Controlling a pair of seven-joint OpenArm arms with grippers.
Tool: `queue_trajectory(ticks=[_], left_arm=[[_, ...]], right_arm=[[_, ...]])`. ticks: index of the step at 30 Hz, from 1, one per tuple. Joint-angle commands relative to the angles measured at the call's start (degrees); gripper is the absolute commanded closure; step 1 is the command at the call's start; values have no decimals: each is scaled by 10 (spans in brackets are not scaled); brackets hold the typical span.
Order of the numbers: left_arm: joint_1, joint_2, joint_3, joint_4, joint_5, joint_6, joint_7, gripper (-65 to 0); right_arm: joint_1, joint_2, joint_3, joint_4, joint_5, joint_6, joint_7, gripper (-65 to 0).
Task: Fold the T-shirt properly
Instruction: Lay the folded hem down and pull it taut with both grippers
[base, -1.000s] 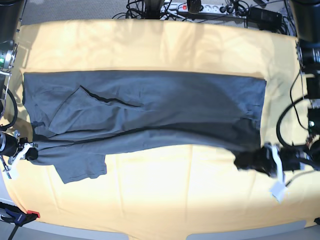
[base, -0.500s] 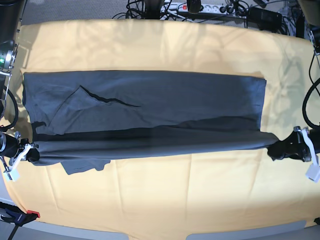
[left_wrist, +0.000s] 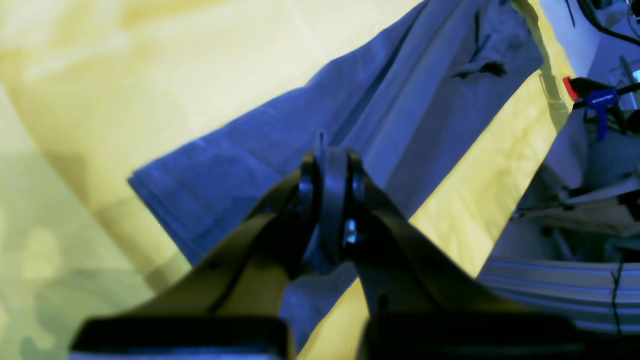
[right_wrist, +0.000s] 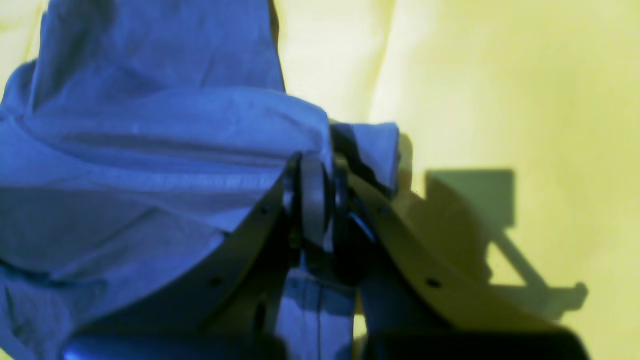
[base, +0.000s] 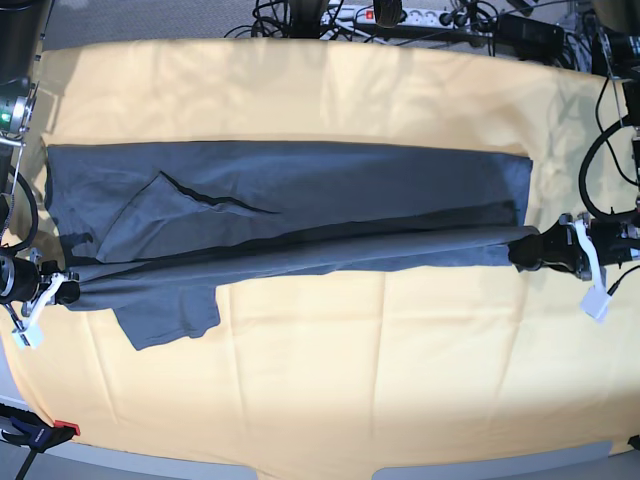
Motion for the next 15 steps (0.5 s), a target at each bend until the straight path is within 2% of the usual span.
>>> queue_trajectory(ticks=[1, 8, 15], left_arm=[[-9, -16, -7, 8, -12, -1, -5, 0], [-2, -16, -7, 8, -12, -1, -5, 0], [1, -16, -7, 9, -12, -1, -5, 0]], right_arm=[[19, 17, 3, 9, 6, -1, 0, 0], [21, 27, 3, 9, 83, -1, -71, 0], [19, 27, 3, 9, 80, -1, -75, 0]])
